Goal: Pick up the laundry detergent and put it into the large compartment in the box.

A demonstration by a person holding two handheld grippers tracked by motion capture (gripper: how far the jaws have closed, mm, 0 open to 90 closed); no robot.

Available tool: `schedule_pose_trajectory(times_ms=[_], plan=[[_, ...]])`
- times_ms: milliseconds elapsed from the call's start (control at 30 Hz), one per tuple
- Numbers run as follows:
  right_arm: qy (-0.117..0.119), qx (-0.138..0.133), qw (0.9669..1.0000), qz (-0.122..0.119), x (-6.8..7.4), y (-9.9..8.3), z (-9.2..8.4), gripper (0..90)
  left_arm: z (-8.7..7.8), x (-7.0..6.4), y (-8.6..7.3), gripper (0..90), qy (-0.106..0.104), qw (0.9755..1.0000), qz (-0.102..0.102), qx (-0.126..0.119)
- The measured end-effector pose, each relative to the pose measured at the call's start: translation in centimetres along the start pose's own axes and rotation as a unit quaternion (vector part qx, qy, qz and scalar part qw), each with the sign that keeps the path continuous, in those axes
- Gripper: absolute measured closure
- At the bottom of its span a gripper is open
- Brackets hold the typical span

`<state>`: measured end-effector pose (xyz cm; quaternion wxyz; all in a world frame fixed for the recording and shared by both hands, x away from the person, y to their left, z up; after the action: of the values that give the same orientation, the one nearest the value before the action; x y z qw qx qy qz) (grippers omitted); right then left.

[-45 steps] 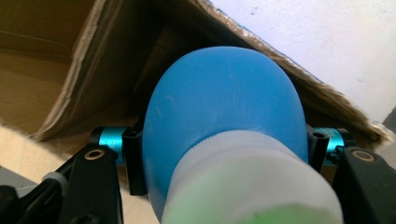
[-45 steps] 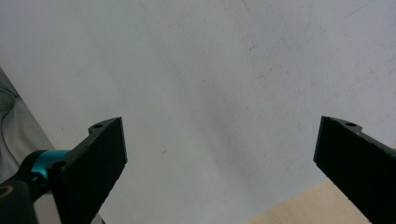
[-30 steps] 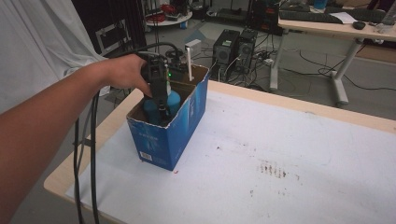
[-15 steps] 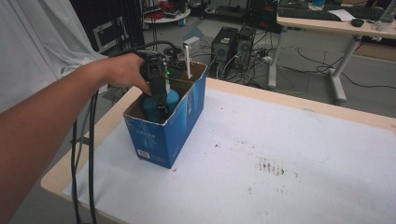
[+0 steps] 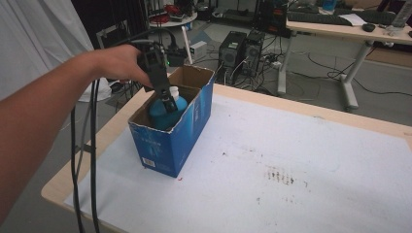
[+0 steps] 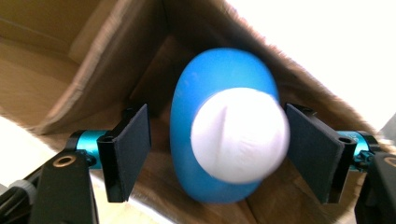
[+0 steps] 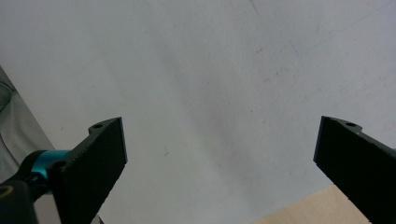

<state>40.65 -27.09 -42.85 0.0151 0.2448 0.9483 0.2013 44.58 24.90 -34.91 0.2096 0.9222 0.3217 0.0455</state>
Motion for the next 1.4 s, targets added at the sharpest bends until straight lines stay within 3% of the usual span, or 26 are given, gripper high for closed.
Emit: schedule_pose_trajectory(times_ms=[300,400,533,833,1033,1267,1400], plan=[[0.001,-0.003,1.0,-0.001,0.2,0.1,-0.2,1.7,-4.1,-1.0,2.7,25.2,0.017,0.999,0.001,-0.041],[0.002,-0.005,1.0,-0.002,0.2,0.1,-0.2,1.7,-5.0,-2.0,4.0,25.2,0.014,0.9981,0.008,-0.059],[0.0,-0.008,1.0,-0.001,0.1,0.1,-0.3,1.7,-5.6,-3.7,5.5,25.2,0.017,0.998,0.036,-0.049],[-0.002,-0.015,0.9999,-0.004,0.3,0.3,-0.5,1.7,-5.5,-5.8,7.5,25.2,0.019,0.9964,0.074,-0.036],[-0.002,-0.017,0.9998,-0.006,0.4,0.3,-0.5,1.7,-5.1,-6.2,8.2,25.2,0.023,0.9965,0.074,-0.032],[-0.002,-0.017,0.9998,-0.01,0.4,0.5,-0.4,1.7,-4.4,-7.5,9.4,25.2,0.002,0.9945,0.096,-0.042],[-0.003,-0.021,0.9997,-0.009,0.4,0.6,-0.4,1.7,-3.5,-9.0,10.5,25.2,-0.026,0.9927,0.106,-0.051]])
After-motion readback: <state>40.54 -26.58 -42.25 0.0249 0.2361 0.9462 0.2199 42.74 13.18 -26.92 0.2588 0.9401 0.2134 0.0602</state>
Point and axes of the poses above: each handheld gripper's, and its own axes: z roughly forward along the jaws, y roughly out of its top, x roughly to its left, the point moved 10 cm from there along z, roughly forward along the jaws, and after that the axes turned 11 degrees about -x, right-handed, at the moved point
